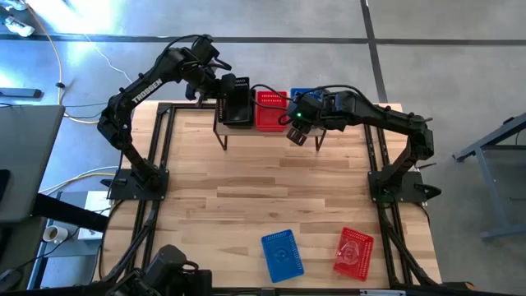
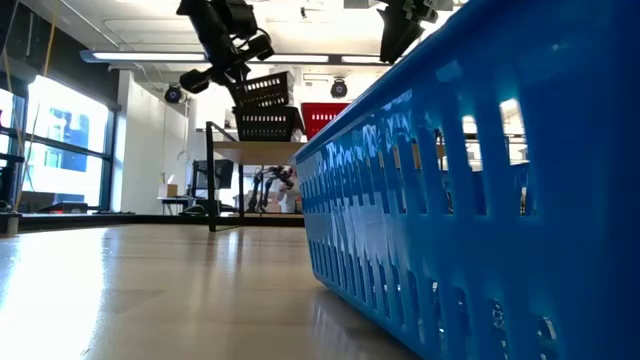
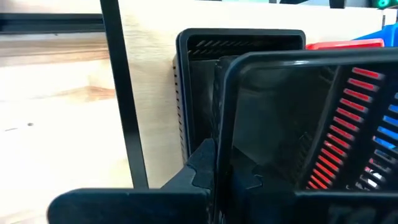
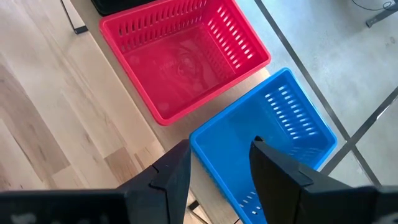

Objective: Stack baskets on shelf by color
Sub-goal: Stack the black bin on top of the black bins on the shelf

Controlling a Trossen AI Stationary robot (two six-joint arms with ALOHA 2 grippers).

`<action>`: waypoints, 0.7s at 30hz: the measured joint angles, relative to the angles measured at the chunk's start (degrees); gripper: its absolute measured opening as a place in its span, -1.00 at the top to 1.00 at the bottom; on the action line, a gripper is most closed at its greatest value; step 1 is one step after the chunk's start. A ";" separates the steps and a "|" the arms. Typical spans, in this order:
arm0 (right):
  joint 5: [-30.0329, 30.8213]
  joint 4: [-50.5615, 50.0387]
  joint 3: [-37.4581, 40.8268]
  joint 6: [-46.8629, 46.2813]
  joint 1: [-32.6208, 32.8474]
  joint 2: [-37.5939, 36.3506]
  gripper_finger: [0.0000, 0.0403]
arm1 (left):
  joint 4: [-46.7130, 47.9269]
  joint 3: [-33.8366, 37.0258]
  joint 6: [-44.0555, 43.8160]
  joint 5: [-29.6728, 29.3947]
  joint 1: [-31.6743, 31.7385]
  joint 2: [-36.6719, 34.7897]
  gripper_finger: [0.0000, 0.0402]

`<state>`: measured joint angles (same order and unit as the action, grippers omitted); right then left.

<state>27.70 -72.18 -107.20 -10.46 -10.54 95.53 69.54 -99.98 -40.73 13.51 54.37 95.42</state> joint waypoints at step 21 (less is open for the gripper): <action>-0.15 0.02 0.00 -2.72 0.02 0.00 0.26 | 0.06 0.02 5.70 -3.96 -1.64 2.40 1.00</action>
<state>27.55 -72.16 -107.20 -13.18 -10.52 95.53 69.61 -99.96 -35.03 9.55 52.73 97.82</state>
